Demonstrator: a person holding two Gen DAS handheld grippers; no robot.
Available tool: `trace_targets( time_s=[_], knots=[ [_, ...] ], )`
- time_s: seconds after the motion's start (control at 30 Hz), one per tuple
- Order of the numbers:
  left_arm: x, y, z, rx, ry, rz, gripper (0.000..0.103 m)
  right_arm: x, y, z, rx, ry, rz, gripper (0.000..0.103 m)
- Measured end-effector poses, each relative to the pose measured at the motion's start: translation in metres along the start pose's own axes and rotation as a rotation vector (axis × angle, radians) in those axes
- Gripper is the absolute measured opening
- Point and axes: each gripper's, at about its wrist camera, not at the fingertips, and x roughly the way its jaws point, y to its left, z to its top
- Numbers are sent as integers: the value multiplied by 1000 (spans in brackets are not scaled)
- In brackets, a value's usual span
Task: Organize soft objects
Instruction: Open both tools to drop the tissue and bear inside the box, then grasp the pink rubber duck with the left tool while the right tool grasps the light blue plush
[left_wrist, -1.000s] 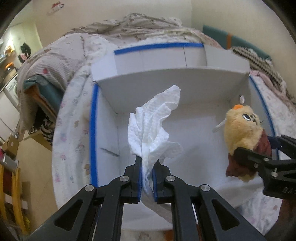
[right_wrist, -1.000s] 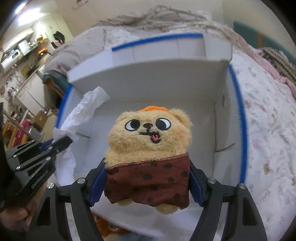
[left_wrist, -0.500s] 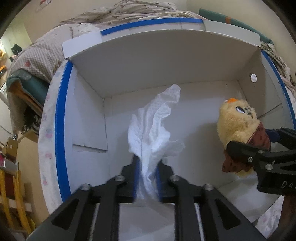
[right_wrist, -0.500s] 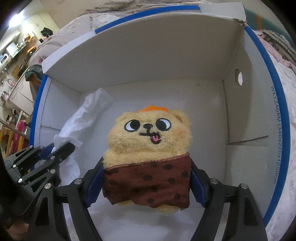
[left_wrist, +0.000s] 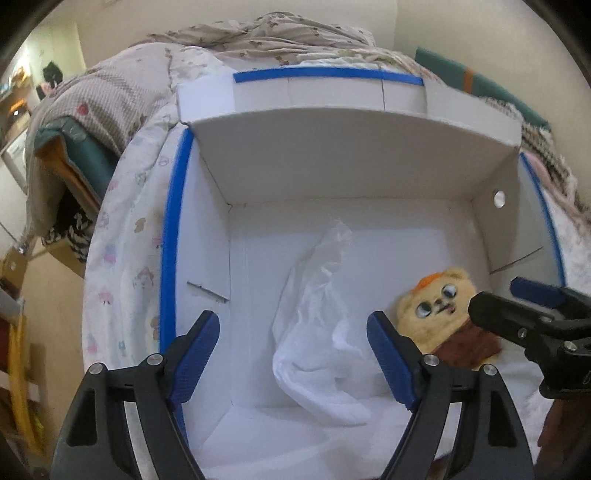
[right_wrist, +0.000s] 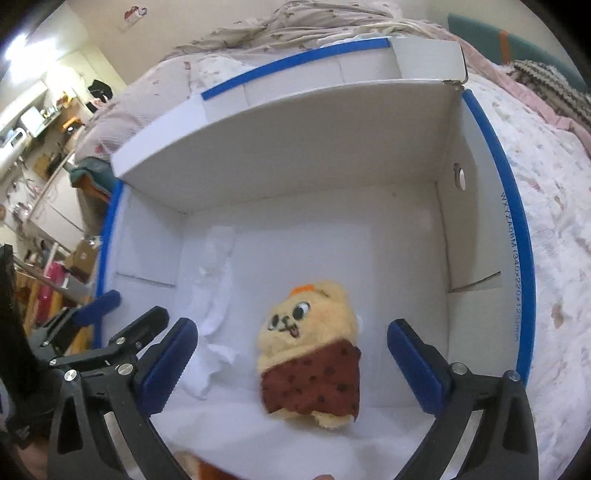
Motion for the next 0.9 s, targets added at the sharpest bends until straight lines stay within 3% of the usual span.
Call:
trace_targets(
  time_s=[0.37,0.63,0.8,0.9],
  knots=[
    [-61,4,-18,-14,-50,-7,80,-52,8,-9,-33,-48,-3,103],
    [-94,18,-53,-55,-41,-15,80,-85,1,-47,-27,-65,22,103],
    [-96,19,-87,-69,17,-37,80,-88,-11,-79,17,-43,48,103],
    [-87,14,-118,-81,101,-70,80,-80,-18,-99,35,-16,61,103]
  ],
)
